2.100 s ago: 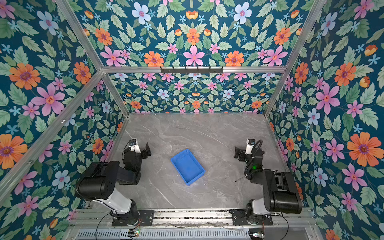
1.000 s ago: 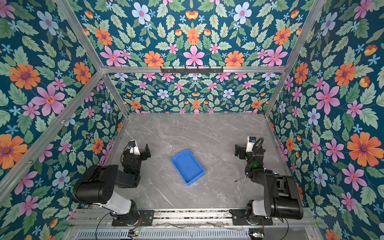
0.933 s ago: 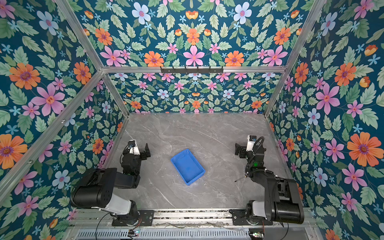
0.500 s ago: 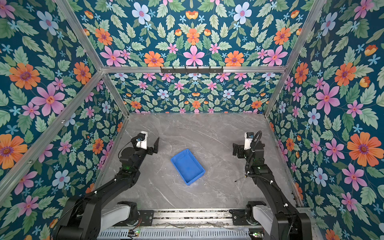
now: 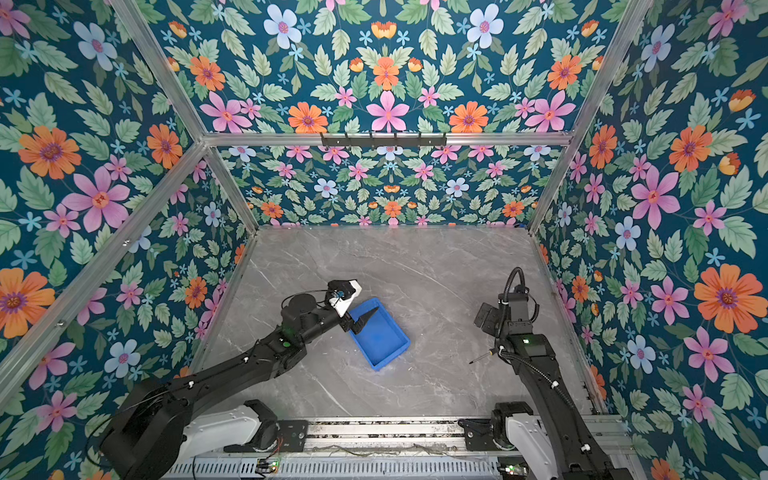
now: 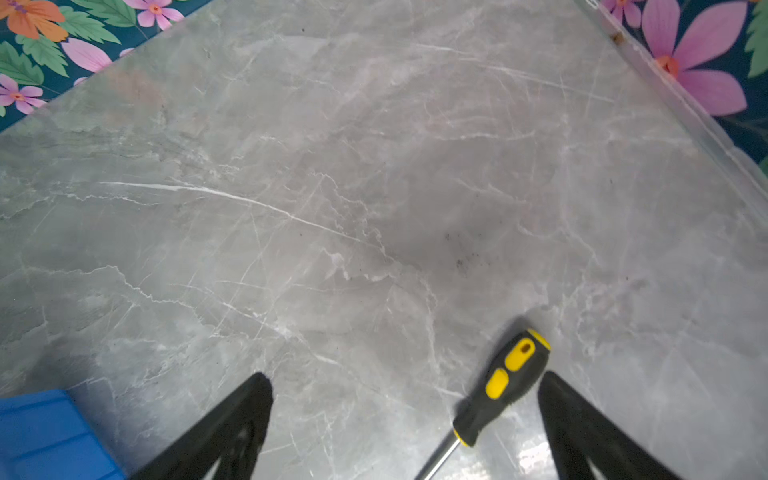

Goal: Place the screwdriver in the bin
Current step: 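Reach the left gripper to the blue bin while the right gripper moves toward the screwdriver, then lower the right gripper and close it on the screwdriver's yellow handle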

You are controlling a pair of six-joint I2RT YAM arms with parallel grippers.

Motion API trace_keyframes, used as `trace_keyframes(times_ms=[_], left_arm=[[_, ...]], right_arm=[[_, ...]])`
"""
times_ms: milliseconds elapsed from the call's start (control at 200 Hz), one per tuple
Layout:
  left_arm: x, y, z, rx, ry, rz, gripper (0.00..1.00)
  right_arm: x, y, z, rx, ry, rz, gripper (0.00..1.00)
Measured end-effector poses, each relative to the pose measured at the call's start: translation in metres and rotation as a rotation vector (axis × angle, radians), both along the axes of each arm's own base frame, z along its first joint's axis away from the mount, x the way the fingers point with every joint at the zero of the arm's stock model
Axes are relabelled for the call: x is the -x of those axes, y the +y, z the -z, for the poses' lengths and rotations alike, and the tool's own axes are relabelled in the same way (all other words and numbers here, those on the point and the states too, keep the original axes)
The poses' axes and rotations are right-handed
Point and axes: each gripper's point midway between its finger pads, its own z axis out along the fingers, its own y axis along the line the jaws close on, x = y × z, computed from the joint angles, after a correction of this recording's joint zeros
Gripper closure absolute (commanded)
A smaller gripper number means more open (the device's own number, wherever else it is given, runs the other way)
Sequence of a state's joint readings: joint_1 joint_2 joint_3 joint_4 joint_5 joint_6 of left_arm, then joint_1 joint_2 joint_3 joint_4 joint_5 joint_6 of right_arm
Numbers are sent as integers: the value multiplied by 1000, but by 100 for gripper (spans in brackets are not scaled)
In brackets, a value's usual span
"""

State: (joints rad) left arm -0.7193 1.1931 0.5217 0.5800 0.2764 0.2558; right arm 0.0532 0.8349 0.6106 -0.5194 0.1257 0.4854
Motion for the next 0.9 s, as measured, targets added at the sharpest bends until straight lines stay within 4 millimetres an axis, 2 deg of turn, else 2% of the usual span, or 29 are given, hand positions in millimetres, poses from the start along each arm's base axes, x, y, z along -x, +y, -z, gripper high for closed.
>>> trace_keyframes(times_ms=[135, 265, 510, 670, 766, 901], left_arm=[[30, -33, 8, -14, 42, 134, 0], [45, -54, 15, -38, 61, 208, 0], [61, -85, 23, -78, 79, 308, 0], [72, -95, 27, -92, 82, 360, 0], [76, -96, 31, -99, 91, 372, 0], [77, -96, 33, -103, 95, 374, 0]], right_arm=[[15, 0, 7, -27, 17, 24, 1], [28, -5, 19, -108, 53, 89, 1], [40, -8, 39, -222, 158, 187, 1], [44, -11, 57, -225, 295, 242, 3], [41, -13, 64, -222, 350, 263, 9], [34, -17, 71, -208, 406, 283, 28]])
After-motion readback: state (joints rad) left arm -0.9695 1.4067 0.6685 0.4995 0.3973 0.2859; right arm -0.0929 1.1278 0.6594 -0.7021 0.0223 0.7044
